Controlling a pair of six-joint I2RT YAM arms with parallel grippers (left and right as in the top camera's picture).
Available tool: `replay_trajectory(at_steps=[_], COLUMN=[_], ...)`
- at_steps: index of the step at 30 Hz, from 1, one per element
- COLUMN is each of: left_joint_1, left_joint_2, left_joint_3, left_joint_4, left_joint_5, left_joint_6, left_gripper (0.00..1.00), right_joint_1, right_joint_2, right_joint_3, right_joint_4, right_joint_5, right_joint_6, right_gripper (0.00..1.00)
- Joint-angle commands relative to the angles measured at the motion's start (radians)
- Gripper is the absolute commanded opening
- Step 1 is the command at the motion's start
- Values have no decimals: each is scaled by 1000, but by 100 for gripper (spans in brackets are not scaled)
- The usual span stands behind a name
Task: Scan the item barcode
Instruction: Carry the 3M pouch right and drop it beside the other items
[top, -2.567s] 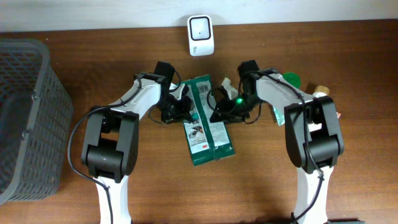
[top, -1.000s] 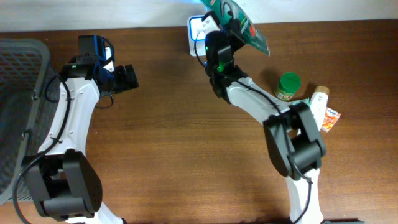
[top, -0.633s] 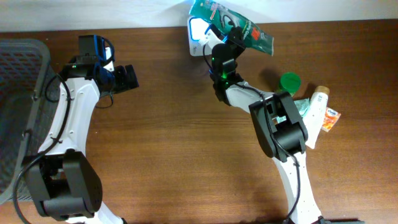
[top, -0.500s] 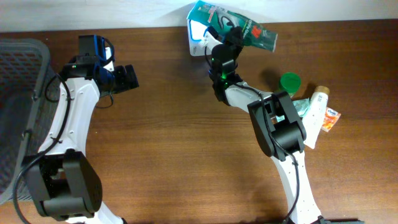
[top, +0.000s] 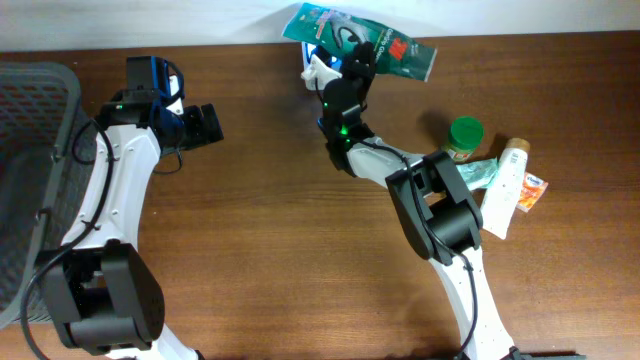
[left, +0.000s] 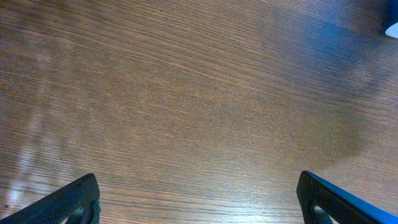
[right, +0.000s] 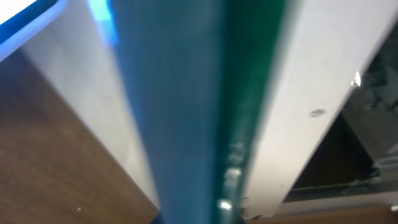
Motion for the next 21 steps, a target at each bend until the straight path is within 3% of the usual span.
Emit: replay_trajectory(at_steps=[1, 3, 4, 5, 6, 12, 13, 17, 21], left_joint_1=[0, 0, 0, 0, 0, 0, 0, 0, 0], left_joint_2=[-14, -14, -14, -14, -14, -14, -14, -14, -14], left_joint_3=[12, 12, 12, 12, 12, 12, 12, 12, 12], left_joint_4=[-1, -1, -1, -1, -1, -1, -1, -1, -1], left_joint_5=[-4, -4, -4, -4, -4, -4, -4, -4, -4], left_joint_6=[2, 2, 2, 2, 2, 2, 2, 2, 2], left_gripper=[99, 99, 99, 99, 99, 99, 99, 99, 99], right_joint_1=[35, 56, 65, 76, 81, 56, 38, -145, -310], right_joint_2=[-198, -322, -385, -489, -570, -948, -977, -947, -809], right_joint_3=[23, 23, 23, 23, 23, 23, 23, -4, -222], right_joint_4=[10, -155, -346, -663, -850, -1571, -1688, -2080, -2068], right_joint_5=[58, 56, 29, -66, -164, -627, -691, -866, -867], right_joint_6=[15, 104, 182, 368, 550, 1461, 1556, 1647, 1604], right_gripper=[4, 4, 4, 4, 4, 4, 4, 4, 4])
